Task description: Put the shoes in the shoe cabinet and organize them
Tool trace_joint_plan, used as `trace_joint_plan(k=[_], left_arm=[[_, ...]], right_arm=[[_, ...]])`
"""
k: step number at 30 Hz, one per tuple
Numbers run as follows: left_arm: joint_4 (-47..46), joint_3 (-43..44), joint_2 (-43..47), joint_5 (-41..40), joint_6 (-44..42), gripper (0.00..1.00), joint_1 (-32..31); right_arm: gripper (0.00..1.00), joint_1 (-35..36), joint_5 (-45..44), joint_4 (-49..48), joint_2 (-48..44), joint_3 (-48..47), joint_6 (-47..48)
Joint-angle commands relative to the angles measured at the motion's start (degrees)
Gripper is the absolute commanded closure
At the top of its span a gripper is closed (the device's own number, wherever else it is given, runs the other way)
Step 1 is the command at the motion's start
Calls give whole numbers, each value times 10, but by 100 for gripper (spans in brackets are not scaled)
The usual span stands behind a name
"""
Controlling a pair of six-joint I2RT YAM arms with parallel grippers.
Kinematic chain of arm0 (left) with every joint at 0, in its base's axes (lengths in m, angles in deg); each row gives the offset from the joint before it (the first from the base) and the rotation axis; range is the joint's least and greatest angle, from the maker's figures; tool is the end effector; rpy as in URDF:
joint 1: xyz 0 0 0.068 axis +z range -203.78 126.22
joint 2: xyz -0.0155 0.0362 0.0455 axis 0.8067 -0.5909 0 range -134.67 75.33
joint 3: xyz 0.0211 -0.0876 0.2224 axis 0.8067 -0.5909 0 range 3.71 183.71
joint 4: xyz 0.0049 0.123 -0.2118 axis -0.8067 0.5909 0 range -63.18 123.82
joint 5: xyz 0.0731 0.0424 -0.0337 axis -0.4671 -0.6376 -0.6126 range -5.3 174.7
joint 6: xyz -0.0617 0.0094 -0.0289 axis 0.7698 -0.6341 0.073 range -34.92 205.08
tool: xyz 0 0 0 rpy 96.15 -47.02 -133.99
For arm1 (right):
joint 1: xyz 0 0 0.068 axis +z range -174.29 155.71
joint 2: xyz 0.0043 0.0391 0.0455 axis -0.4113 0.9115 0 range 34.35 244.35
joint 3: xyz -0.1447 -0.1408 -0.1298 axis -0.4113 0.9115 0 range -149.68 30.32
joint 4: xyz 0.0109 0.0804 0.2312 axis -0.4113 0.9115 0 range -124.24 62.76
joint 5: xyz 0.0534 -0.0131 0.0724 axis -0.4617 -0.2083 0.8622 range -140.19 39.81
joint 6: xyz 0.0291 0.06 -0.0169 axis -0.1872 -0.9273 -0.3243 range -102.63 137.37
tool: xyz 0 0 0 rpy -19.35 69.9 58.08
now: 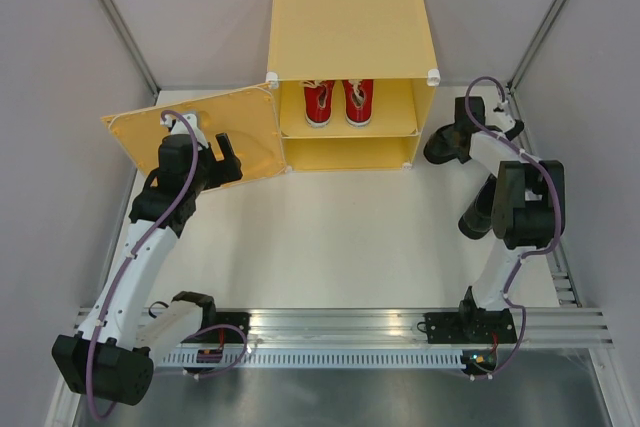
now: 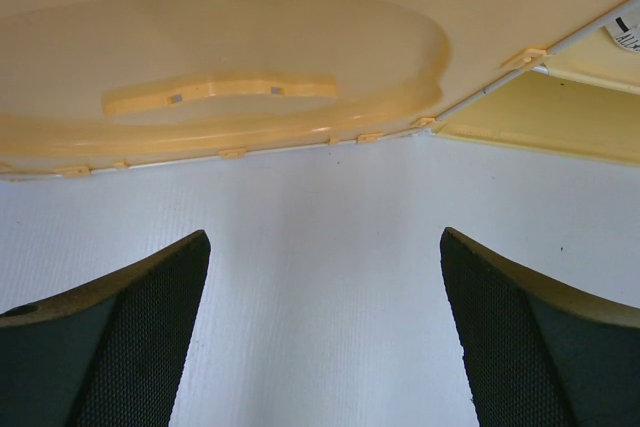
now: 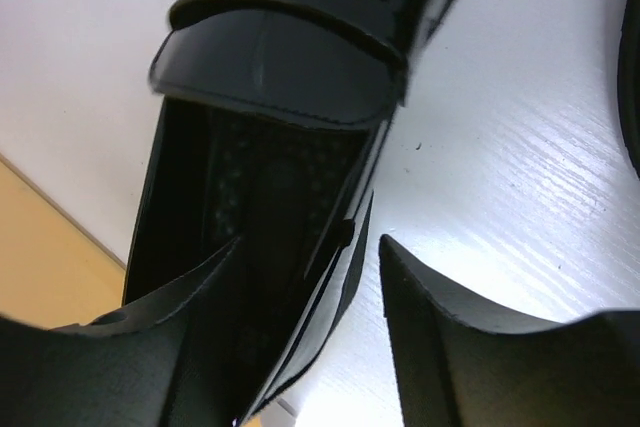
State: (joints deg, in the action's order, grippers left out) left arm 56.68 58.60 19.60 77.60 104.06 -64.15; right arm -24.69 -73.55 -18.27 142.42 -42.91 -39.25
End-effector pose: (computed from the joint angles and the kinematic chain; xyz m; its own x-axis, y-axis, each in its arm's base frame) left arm 0.2274 -0.0347 0.2942 -0.4990 -0.2367 -0.8337 -0.0932 0.9711 -0.2199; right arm 0.3910 -0.0248 0.1546 -0.2118 0.7682 -0.6042 0.7886 0.4995 0.3587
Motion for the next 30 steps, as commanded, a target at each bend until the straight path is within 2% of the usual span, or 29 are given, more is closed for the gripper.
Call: trace_joint_plan(k=[1,3,5,6,9,10,14,25,30], left_arm=[[-11,-4,4,8,-5,2,1],[-12,-4,4,9,-5,2,1],[-11,-4,4,9,-4,2,0],[-11,-4,4,9,-4,2,1],[-12,-4,4,9,-5,2,0],[-11,-4,4,9,-4,2,1],[-11,-4,4,9,-5,2,0],[-11,-5,5,6,-5,2,1],[-11,-5,5,3,-5,2,1]], right_arm=[[42,-12,23,42,5,15,14],[48,-16,21,30,-14,40,24],[58,-19,20,23,-25,55,30],[66,-23,20,24,-30,56,33],[75,-29,19,29,-44,57,48],[83,-32,16,30,-49,58,58],[98,-34,-9,37,-82,47,90],[99,-34,-40,62,-210,44,182],[99,-33,-26,86,-309,77,212]])
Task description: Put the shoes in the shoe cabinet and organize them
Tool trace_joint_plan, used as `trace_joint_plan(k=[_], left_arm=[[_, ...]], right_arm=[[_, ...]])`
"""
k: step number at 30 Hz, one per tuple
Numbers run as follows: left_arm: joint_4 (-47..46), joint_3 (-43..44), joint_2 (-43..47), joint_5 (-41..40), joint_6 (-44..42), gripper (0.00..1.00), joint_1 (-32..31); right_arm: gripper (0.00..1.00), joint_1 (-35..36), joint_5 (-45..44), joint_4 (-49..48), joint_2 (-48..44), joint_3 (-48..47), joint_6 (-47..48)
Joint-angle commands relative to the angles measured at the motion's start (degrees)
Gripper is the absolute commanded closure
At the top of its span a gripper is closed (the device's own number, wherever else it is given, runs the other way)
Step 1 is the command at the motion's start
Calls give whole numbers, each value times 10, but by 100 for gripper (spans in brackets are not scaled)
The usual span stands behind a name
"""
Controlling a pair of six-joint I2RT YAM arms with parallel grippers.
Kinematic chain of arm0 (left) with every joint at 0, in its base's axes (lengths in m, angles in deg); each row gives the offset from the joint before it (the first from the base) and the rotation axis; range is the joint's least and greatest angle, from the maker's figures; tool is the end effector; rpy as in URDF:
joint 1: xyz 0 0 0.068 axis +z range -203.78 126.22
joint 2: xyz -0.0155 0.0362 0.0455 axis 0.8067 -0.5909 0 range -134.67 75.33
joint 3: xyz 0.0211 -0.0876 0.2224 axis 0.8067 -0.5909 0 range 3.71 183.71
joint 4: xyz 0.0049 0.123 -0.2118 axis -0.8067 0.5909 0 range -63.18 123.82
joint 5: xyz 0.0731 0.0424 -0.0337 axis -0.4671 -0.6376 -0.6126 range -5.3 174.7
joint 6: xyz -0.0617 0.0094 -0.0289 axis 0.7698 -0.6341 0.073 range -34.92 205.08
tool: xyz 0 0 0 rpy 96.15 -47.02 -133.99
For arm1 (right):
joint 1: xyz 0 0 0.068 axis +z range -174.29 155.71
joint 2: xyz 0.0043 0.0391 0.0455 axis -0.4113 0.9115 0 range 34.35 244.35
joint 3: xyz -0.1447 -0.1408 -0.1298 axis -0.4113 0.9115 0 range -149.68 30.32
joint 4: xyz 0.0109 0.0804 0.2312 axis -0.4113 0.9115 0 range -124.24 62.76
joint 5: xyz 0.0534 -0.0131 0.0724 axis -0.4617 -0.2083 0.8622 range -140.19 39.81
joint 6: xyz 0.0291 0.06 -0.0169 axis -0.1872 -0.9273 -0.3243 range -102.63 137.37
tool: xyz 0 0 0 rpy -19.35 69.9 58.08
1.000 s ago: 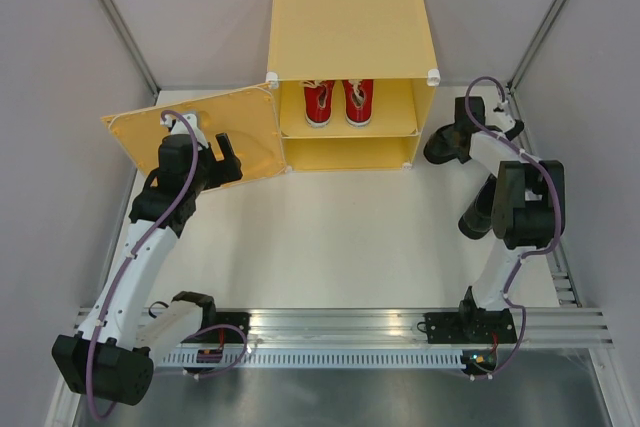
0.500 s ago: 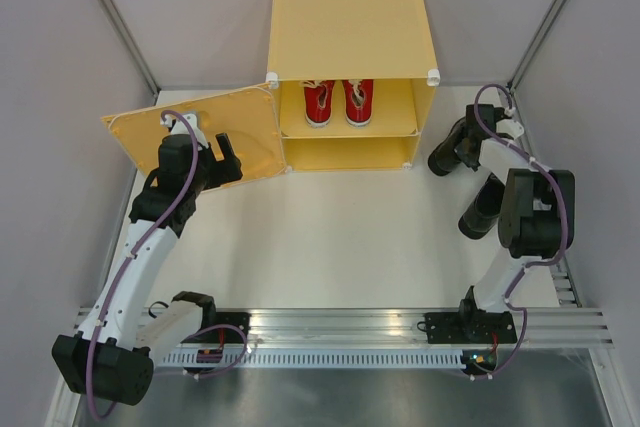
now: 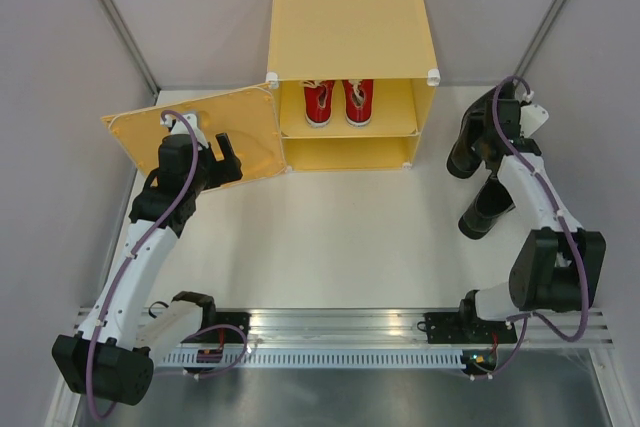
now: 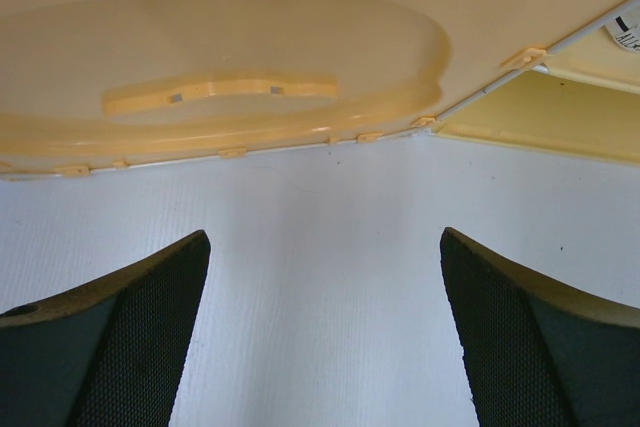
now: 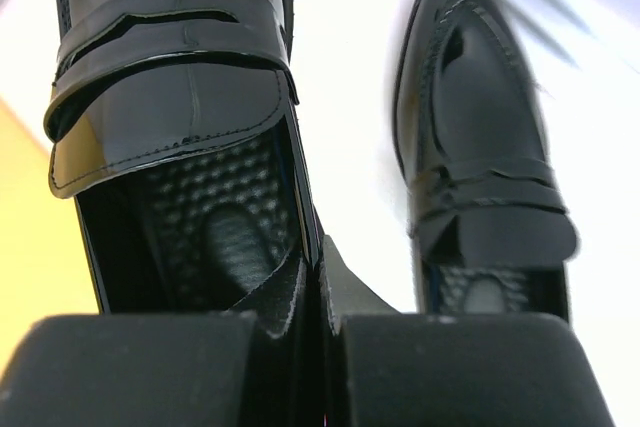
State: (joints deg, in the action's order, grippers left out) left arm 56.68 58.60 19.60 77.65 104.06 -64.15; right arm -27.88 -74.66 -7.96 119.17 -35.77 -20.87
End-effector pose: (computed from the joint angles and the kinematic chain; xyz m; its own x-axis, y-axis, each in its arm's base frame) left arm 0.2274 -0.0348 0.2942 -0.4992 -0.2367 -0.8335 -0.0925 0.9710 -0.2203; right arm 0.3198 -0.0432 0.2382 -0.3381 0.5858 -0.7366 0.7113 0.6716 0.2076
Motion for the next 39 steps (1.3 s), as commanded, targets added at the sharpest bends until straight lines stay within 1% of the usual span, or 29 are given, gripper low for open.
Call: trace_joint_plan(k=[1,2,4,5,7,8,11,12,15,16,18,19,20,21,22,26,27,29,30,32,33,34,36,39], left_arm=[[-11,-5,6,3,-5,2,1],[-12,-4,7,3,-6,2,1],[-12,-4,6,2,-6,2,1],[-11,-4,6,2,-6,2,1],[-11,-4,6,1,-5,2,1],[-11,-4,8,2,-6,2,1],[-11,-4,8,2,-6,2,1],[-12,-4,7,2,-6,2,0],[-12,-5,5,0,-6,2,1],[-11,-5,5,-2,-7,2,1],[-11,-5,4,-4,-7,2,1],[-11,-5,4,-5,-8,2,1],[-11,-5,4,-6,-9,2,1],[-12,-5,4,-9,-8,2,1],[-11,-6,4,-10,-9,2,1],[-10,-7,4,-15,-10,2,1],[-10,-7,4,-17,-10,2,1],[-11,-7,4,-19,-11,2,1],[-11,-7,4,-20,-11,2,1],[-10,-7,3,-20,-11,2,1],[-10,-7,3,-20,-11,2,1],[-11,-7,3,-20,-11,2,1],[-10,-7,2,-21,-11,2,1],[-10,-7,3,-24,-12,2,1]], right_arm=[[99,-1,-13,-14,-94,11,40],[99,-1,-7,-11,-132,24,47],[99,-1,-1,-7,-175,36,62],[99,-2,7,-4,-216,45,76],[99,-1,19,-6,-259,54,92],[99,-1,34,-9,-301,56,110],[99,-1,106,-23,-373,58,155],[100,-1,155,-27,-387,59,165],[99,-1,222,-37,-431,58,208],[99,-1,275,-39,-439,57,228],[99,0,326,-40,-460,61,261],[99,3,388,-52,-466,67,272],[99,6,415,-60,-475,70,278],[100,15,437,-65,-475,73,279],[99,17,492,-62,-472,67,285],[99,33,578,-33,-434,41,320],[99,63,586,-22,-425,35,330],[100,86,596,20,-398,16,371],[99,114,595,37,-387,10,382],[99,145,575,84,-349,-10,431],[99,176,539,97,-334,-15,443],[99,192,523,119,-320,-25,451],[100,228,495,133,-281,-35,461],[99,256,479,141,-235,-46,455]])
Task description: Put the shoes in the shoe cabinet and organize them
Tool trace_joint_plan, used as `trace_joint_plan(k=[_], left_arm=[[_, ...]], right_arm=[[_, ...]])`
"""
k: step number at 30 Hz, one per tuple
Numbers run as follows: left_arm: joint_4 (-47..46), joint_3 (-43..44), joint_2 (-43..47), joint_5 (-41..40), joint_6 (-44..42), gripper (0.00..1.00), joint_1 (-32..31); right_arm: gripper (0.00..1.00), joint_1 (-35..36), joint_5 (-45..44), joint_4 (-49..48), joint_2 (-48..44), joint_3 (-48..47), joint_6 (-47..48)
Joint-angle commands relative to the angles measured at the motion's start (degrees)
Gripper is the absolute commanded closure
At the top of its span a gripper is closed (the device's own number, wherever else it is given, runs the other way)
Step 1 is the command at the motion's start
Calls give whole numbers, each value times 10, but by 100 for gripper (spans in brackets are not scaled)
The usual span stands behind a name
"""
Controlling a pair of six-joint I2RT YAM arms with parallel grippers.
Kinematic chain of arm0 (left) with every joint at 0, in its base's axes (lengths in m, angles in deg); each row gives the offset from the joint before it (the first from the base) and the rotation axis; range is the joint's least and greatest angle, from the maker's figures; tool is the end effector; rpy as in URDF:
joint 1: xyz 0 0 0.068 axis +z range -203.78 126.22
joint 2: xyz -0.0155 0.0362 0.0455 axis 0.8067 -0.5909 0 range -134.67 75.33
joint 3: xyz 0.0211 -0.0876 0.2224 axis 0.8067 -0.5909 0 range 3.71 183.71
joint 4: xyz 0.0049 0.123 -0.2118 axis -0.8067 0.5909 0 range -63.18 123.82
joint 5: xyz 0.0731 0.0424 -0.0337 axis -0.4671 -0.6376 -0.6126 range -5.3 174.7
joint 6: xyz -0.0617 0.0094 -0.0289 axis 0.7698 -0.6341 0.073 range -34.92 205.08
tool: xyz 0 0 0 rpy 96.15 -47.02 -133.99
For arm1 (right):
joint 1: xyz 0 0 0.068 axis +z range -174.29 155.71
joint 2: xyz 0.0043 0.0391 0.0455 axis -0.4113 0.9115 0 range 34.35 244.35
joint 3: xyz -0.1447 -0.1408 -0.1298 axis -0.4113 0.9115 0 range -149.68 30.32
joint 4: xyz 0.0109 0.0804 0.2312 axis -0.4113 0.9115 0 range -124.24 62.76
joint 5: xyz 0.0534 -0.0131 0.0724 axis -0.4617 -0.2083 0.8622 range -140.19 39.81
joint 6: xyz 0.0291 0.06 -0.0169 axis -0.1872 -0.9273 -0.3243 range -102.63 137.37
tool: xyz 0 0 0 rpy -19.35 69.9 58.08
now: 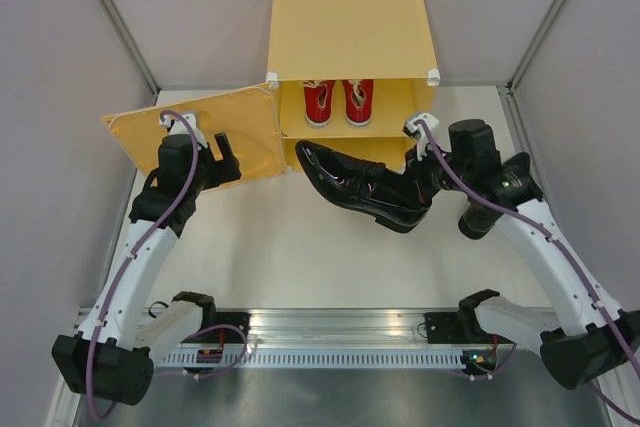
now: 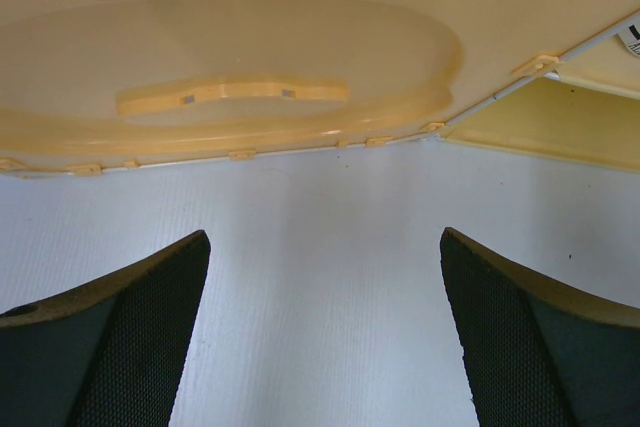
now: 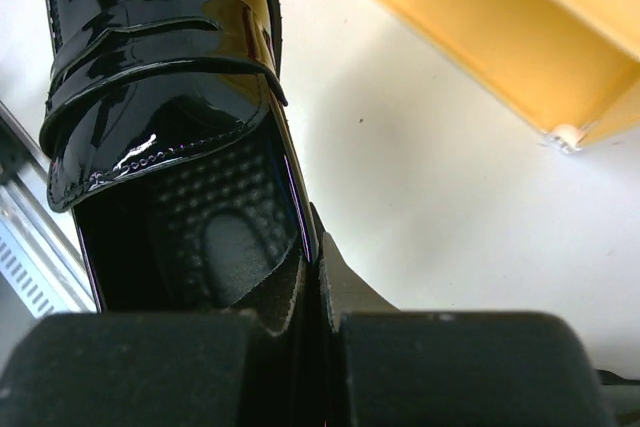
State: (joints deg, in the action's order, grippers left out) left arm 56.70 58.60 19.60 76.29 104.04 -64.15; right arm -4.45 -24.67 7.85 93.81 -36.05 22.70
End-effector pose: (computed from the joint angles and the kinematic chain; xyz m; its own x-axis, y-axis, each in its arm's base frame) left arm 0.2274 -0.0335 0.2942 -0.4929 -0.2364 -0.8373 -0.1117 0.9716 -0.2086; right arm 0.2017 0.0982 0.3269 -0.4804 -0.2624 -0.8369 -0.6850 0.7081 0.1713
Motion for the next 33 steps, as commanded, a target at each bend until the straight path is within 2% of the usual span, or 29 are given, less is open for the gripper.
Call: trace_joint_plan(k=[1,6,9,14,21,27,33], left_arm=[[-10,-6,3,-11,-11,2,1],[-11,-6,4,-11,-12,2,1],[-10,-6,3,-10,-12,2,1],[-11,-5,1,-10,-11,2,1],[-9,-5,-1,-9,-9,2,1],[-9,-4,-3,-9,-9,1,1],[-8,-5,-3,-7,-8,2,1]], right_arm=[[99,27,-33,-18,38,-42,19],[100,68,-99,-42,86,-17,-21],[100,74,-136,-93,105,18,-51],[100,91,-233,-180,134,61,-144],[99,102,-315,-287,165,95,-271],[99,121,-375,-364,209,87,-362],[99,152,-435,-403,268,63,-396]])
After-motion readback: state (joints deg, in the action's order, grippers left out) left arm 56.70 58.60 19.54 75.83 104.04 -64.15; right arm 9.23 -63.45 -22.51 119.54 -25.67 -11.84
